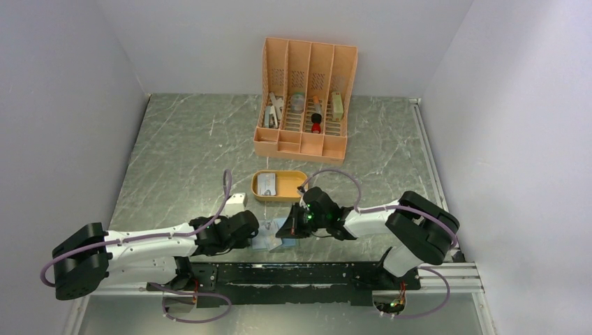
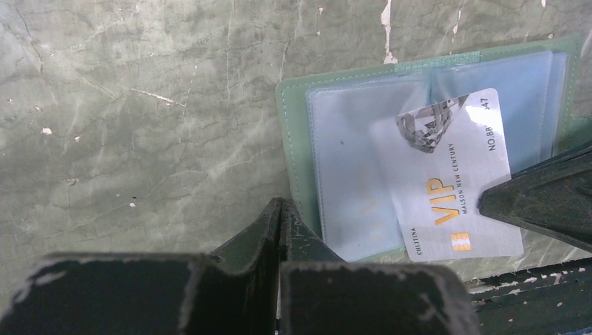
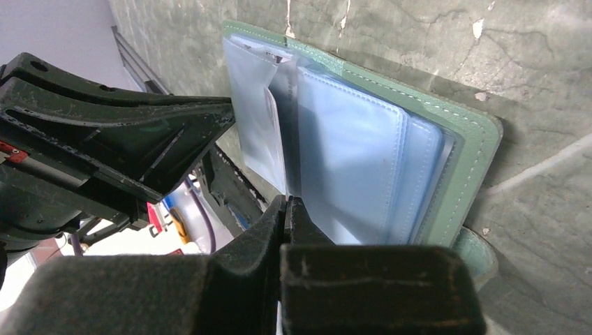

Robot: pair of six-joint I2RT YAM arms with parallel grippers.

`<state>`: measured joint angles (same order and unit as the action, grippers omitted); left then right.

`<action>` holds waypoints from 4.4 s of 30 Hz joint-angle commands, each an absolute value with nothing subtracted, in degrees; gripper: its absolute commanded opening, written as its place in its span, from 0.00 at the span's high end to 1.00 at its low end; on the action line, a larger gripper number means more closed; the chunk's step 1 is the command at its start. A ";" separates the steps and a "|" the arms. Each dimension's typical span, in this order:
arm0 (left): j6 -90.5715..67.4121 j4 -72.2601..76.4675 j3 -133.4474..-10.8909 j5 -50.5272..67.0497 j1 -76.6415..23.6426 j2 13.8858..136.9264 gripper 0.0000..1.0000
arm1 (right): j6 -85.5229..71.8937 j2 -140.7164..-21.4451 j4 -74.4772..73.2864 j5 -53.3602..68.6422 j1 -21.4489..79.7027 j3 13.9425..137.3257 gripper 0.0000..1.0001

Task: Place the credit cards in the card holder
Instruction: Insert the credit card into the card holder.

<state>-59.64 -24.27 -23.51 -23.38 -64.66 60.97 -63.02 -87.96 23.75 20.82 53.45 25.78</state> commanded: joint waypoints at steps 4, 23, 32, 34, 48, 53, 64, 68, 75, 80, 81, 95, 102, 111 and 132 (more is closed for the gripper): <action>-59.77 -22.42 -21.89 -20.21 -64.86 62.04 0.95 | -63.19 -87.38 22.07 15.01 54.18 24.96 1.00; -59.83 -20.89 -21.60 -18.77 -64.92 62.75 0.95 | -62.93 -87.08 19.85 9.82 54.17 24.03 1.00; -60.36 -19.13 -20.67 -17.52 -64.90 62.87 0.95 | -66.01 -87.85 23.01 10.00 54.23 21.89 1.00; -60.34 -19.19 -20.64 -17.49 -64.87 62.86 0.95 | -66.74 -87.55 23.46 9.30 54.23 21.27 1.00; -60.73 -20.03 -19.81 -17.81 -64.91 61.32 0.95 | -65.94 -86.52 19.43 6.18 54.13 21.97 1.00; -60.82 -20.29 -19.77 -18.08 -64.87 60.92 0.95 | -65.59 -86.03 17.94 5.05 54.13 22.24 1.00; -60.64 -19.78 -19.90 -18.02 -64.87 61.63 0.95 | -64.86 -85.18 16.32 4.13 54.06 22.23 1.00; -60.56 -19.73 -19.93 -17.92 -64.90 61.78 0.95 | -64.73 -84.85 15.99 3.88 54.04 22.24 1.00; -60.51 -20.08 -20.02 -18.26 -64.86 61.41 0.95 | -63.18 -83.14 13.64 2.76 54.05 22.67 1.00; -60.51 -19.93 -20.04 -18.21 -64.92 61.54 0.95 | -62.76 -82.79 13.49 2.63 54.05 22.74 1.00; -60.47 -19.75 -20.03 -18.15 -64.91 61.58 0.95 | -62.63 -82.96 13.69 2.75 54.05 22.76 1.00; -60.38 -17.73 -19.59 -16.77 -64.87 62.74 0.95 | -65.14 -83.67 23.17 9.48 54.38 21.46 1.00; -60.12 -17.19 -19.86 -16.56 -64.90 63.02 0.95 | -64.41 -86.35 22.53 10.33 54.93 22.84 1.00; -60.29 -16.84 -19.34 -16.26 -64.95 63.02 0.95 | -64.44 -89.92 24.74 11.72 55.23 22.36 1.00; -60.03 -17.83 -20.35 -17.29 -64.97 62.59 0.95 | -60.48 -88.52 17.49 11.57 56.69 27.38 0.60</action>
<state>-60.03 -15.79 -21.63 -19.66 -64.66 61.84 -62.76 -89.45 23.33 12.69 55.99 26.55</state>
